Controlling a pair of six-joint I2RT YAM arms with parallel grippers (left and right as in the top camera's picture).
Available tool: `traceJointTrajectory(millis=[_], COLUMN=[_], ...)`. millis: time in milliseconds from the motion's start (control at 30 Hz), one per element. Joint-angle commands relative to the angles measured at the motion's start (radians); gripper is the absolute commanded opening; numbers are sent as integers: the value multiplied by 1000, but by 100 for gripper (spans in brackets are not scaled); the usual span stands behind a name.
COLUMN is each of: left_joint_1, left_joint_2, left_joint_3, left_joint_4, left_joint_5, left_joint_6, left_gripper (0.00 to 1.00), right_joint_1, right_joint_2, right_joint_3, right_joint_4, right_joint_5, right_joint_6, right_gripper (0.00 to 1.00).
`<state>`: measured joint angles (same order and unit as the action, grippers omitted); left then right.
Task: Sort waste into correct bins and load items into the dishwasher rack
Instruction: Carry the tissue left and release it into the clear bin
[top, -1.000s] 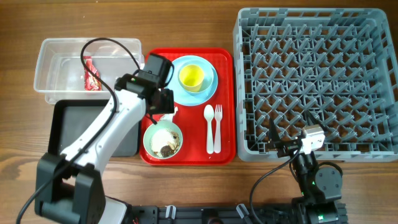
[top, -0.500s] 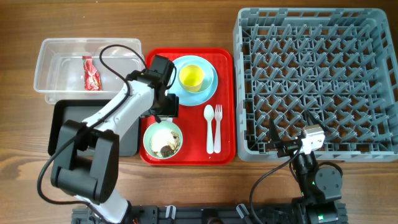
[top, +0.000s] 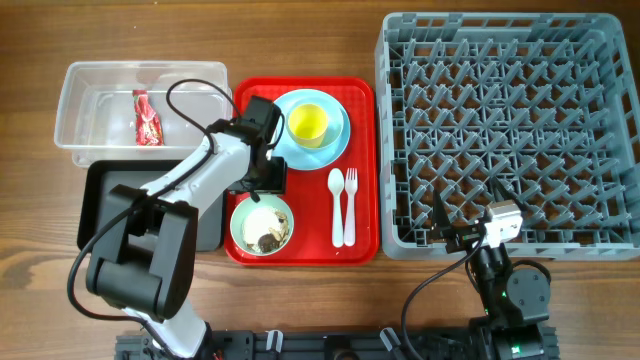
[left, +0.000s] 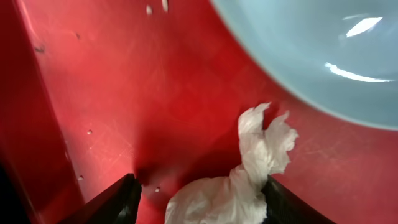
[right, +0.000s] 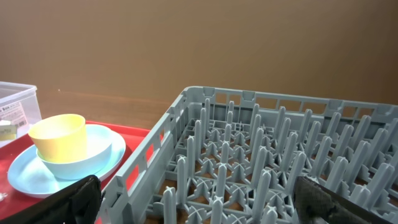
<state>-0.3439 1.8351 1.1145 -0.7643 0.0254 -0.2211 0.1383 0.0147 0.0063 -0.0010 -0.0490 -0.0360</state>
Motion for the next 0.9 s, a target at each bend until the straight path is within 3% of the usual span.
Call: traceJointTrajectory(millis=[0, 67, 233, 400, 700, 867], left_joint_1=[4, 4, 4, 4, 11, 86], left_joint_2=[13, 13, 13, 4, -51, -97], left_joint_3=[-19, -19, -11, 62, 166, 216], left_joint_4=[10, 18, 45, 27, -17, 11], left_joint_5=[11, 11, -3, -133, -168, -285], left_joint_6=[13, 13, 12, 11, 7, -23], left_gripper=[58, 49, 4, 4, 4, 4], right_joint_1=[-4, -4, -4, -4, -4, -4], right_joint_2=[-3, -3, -3, -3, -3, -3], right_joint_3=[-1, -1, -1, -1, -1, -1], right_joint_4=[3, 3, 3, 3, 3, 3], right_joint_5=[-11, -11, -11, -11, -11, -11], right_joint_6=[-10, -10, -10, -10, -10, -10], right_gripper=[100, 100, 100, 100, 100, 100])
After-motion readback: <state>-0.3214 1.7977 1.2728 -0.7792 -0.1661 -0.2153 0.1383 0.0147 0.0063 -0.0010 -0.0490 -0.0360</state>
